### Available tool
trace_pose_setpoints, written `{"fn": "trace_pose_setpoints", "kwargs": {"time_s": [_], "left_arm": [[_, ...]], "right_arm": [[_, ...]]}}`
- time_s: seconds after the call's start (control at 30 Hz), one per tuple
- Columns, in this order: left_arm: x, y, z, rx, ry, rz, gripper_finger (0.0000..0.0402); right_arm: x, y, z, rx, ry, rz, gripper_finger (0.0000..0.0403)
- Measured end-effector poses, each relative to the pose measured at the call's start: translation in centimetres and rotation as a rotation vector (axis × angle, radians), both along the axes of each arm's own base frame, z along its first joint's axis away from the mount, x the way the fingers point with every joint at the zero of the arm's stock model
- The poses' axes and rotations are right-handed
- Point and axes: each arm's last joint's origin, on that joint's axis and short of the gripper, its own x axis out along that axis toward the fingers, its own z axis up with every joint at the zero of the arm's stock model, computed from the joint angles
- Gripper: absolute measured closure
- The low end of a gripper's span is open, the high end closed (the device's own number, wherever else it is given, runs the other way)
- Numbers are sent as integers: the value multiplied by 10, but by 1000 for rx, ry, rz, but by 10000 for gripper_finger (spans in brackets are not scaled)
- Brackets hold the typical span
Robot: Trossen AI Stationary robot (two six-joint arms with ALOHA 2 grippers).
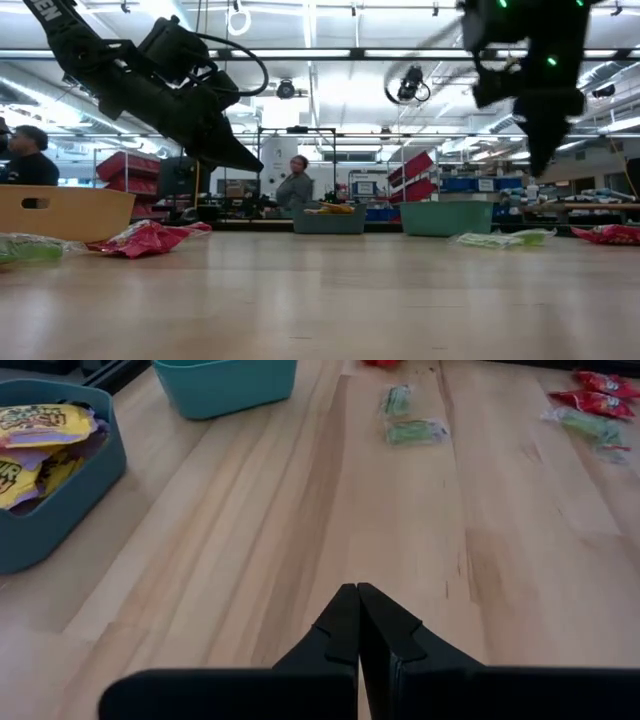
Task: Sort candy
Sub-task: Put the red candy into the green bin
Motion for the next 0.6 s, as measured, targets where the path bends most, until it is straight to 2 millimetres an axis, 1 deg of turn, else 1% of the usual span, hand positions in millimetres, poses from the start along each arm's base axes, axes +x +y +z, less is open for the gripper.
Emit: {"fn": "trace_pose_setpoints", "kwargs": {"time_s": [0.07, 0.17, 0.33, 0.47, 0.6], "left_arm": [[0, -1, 0, -3, 0, -4, 400], [1, -2, 0, -3, 0, -9, 400], [0, -3, 0, -6, 1, -8, 400], [0, -3, 0, -7, 3, -8, 400], [0, -3, -1, -6, 16, -10, 400]], "right_arm": [[-11, -3, -11, -4, 50, -15, 329], [-22, -12, -25, -5, 106, -43, 283], [-40, -31, -43, 5, 195, -156, 208], [-39, -45, -46, 53, 175, -233, 166], [-39, -55, -52, 121, 189, -278, 152]]}}
